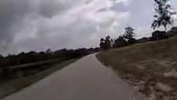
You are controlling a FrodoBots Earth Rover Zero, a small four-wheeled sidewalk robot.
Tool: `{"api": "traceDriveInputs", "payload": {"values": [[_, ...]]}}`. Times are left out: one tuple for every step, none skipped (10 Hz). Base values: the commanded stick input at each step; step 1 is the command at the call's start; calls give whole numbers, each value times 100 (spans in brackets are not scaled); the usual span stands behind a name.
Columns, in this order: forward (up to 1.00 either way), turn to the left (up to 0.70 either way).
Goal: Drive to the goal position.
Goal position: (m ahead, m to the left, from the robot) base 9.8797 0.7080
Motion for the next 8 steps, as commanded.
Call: {"api": "traceDriveInputs", "payload": {"values": [[85, 0], [85, 0], [85, 0], [85, 0], [85, 0], [85, 0], [85, 0], [85, 0]]}}
